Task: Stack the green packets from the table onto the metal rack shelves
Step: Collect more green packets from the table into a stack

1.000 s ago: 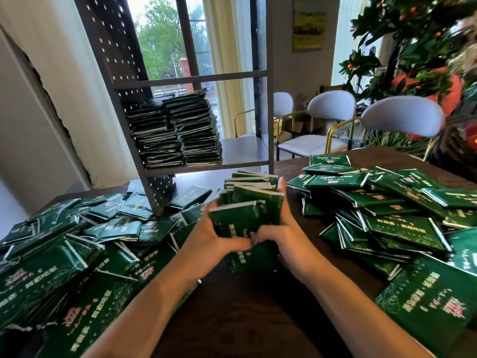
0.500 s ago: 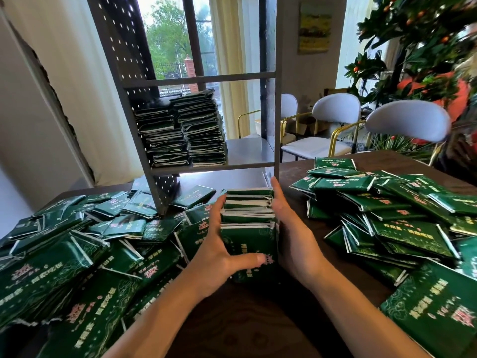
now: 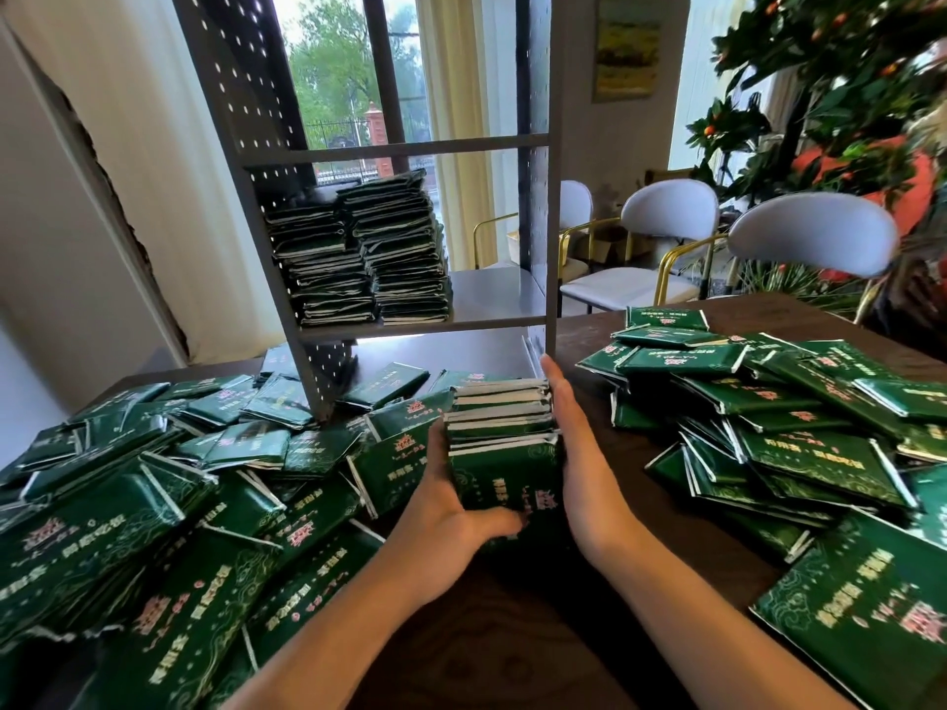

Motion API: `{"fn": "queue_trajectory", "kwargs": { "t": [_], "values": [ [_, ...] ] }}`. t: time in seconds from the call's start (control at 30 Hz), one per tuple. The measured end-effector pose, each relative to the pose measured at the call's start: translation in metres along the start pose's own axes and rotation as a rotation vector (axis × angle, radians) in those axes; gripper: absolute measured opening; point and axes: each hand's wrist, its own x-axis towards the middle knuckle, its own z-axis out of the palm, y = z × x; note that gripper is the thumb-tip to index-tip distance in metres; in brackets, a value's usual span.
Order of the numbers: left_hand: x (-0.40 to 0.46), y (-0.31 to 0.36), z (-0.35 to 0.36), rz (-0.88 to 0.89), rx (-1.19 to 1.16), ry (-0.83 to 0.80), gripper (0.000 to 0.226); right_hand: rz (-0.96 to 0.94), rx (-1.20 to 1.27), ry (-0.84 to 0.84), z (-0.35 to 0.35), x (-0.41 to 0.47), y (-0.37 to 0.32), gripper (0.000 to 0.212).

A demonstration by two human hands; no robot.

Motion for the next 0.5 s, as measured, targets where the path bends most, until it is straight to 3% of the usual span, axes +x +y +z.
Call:
{"fn": "queue_trajectory", "kwargs": {
  "t": [0.13,0.3,0.5],
  "values": [
    [0.004,0.013,-0.009,-0.09,-0.066,0.038,0.092,0.055,-0.033,-0.015,-0.003,0.002,-0.006,0.066],
    [0.004,0.035,-0.023,-0.331,-0.23,-0.034,0.067,0.178,-0.095,-0.05,-0.001,0.003,-0.006,0.034],
    [0.005,0.036,-0.03,-0.455,-0.211,-0.061,0.066,0.321,-0.03,-0.069,-0.003,0.005,-0.006,0.05]
  ]
}}
